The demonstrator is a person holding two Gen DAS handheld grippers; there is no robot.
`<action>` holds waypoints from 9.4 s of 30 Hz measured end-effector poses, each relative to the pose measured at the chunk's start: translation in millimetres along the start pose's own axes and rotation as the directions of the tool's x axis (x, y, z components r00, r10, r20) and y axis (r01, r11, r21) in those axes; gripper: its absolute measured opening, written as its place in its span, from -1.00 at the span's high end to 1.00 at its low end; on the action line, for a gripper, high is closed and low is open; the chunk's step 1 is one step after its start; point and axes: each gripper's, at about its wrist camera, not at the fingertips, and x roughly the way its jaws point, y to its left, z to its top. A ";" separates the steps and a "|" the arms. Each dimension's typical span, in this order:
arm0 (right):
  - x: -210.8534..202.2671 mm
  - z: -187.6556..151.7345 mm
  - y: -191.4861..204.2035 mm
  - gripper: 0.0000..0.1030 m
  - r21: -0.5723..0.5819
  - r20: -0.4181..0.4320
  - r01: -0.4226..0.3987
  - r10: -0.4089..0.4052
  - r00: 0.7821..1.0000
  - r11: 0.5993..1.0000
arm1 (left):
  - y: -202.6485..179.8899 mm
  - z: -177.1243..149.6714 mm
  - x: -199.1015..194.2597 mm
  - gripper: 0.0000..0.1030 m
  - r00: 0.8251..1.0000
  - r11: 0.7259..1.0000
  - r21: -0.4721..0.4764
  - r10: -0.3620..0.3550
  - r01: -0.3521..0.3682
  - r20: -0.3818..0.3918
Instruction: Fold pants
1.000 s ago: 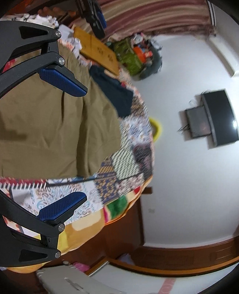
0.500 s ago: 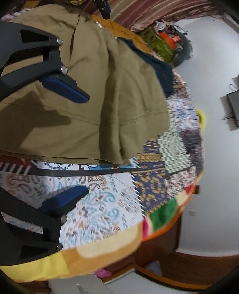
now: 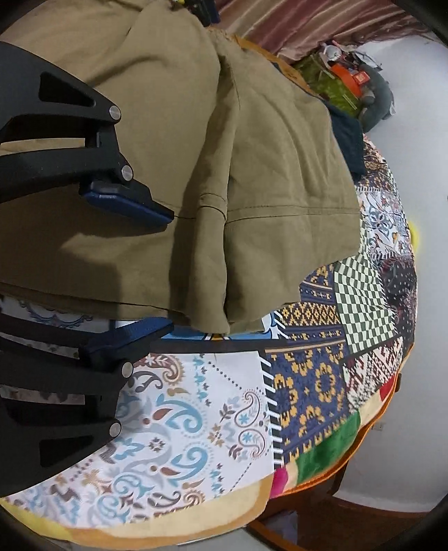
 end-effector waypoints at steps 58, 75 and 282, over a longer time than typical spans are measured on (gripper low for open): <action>-3.0 43.7 -18.7 0.21 -0.029 0.013 -0.040 0.040 0.999 0.999 | -0.8 35.9 30.1 -0.63 0.993 0.997 0.021 -0.076 0.078 -0.088; 16.4 29.3 -1.1 0.73 -0.151 0.032 0.054 -0.049 0.998 0.987 | 3.6 28.8 20.9 -0.18 1.000 0.999 0.036 -0.005 0.005 0.010; -135.6 -64.7 157.8 0.11 -0.201 0.240 -0.233 0.279 0.930 0.951 | -45.9 -61.0 -142.4 -0.24 0.953 0.978 0.145 -0.182 0.150 0.241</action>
